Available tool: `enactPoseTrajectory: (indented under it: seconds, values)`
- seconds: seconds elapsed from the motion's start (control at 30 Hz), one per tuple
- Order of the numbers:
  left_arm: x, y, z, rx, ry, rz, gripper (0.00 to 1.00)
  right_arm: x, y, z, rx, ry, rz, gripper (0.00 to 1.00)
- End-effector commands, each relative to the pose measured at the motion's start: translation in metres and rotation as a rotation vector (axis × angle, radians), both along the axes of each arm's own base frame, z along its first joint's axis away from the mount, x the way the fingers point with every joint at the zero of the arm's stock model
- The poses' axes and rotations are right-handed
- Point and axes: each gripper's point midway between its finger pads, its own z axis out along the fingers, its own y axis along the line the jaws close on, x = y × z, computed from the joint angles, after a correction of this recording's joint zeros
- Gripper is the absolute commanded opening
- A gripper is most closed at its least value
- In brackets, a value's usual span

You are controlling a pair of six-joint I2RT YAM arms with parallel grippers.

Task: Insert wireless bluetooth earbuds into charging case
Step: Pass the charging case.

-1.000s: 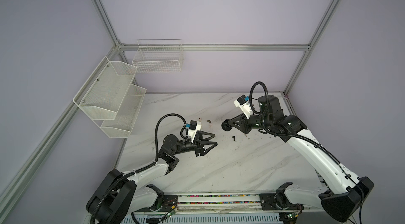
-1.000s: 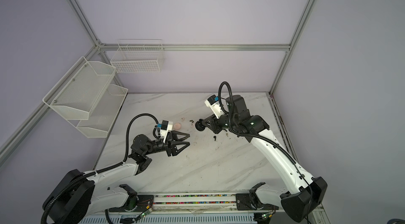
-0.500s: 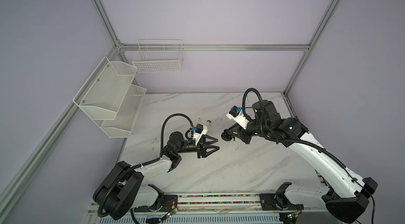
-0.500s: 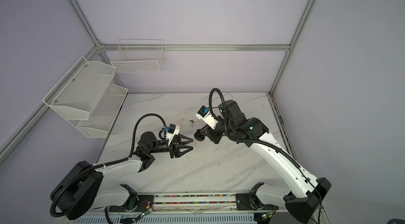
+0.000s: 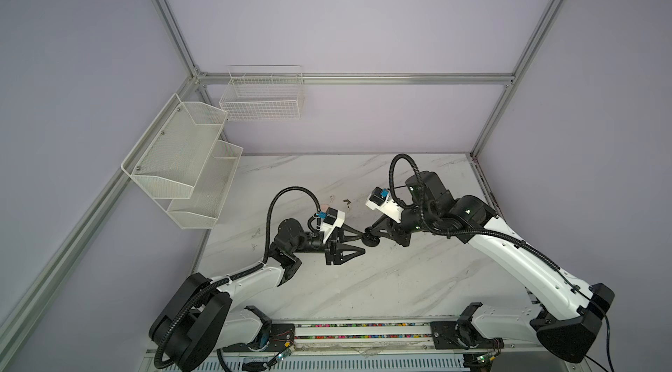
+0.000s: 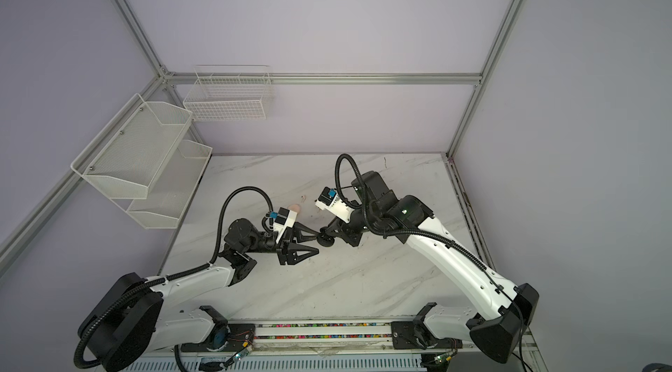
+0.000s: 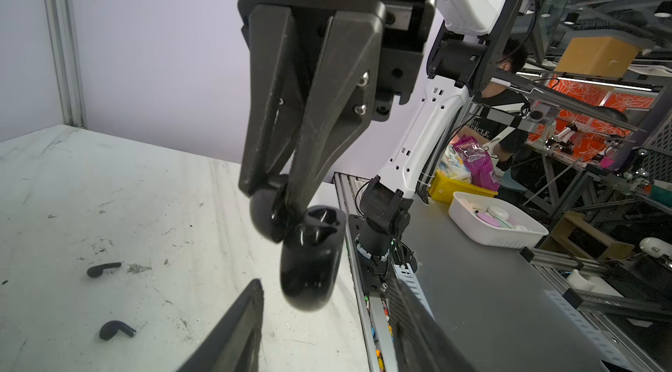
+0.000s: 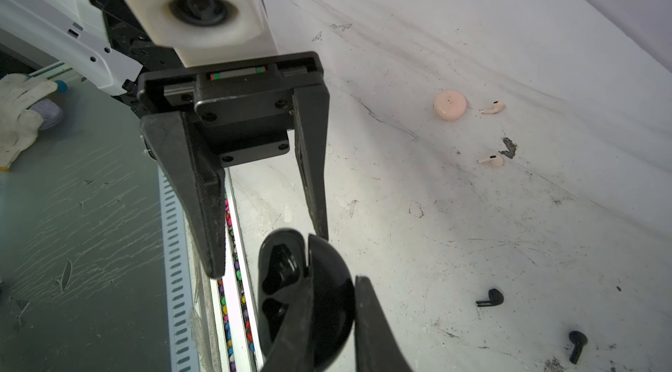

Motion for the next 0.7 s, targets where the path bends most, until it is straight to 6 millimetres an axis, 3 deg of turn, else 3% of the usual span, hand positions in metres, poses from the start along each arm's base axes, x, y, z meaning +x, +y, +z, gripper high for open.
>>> enactPoseTrajectory:
  seconds: [0.0, 0.17, 0.43, 0.67]
  values:
    - [-0.002, -0.005, 0.038, -0.065, -0.098, -0.041, 0.53, -0.004, 0.006, -0.004, 0.001, -0.009, 0.049, 0.02]
    - [0.002, -0.006, 0.032, -0.04, -0.091, -0.022, 0.45, -0.003, 0.008, -0.006, -0.006, -0.007, 0.051, 0.02]
    - [0.003, -0.006, 0.025, -0.03, -0.077, -0.012, 0.44, -0.001, 0.008, -0.003, -0.006, -0.015, 0.047, 0.01]
    - [0.005, -0.007, 0.032, -0.043, -0.102, -0.006, 0.31, 0.001, 0.011, -0.005, -0.01, -0.005, 0.046, 0.01]
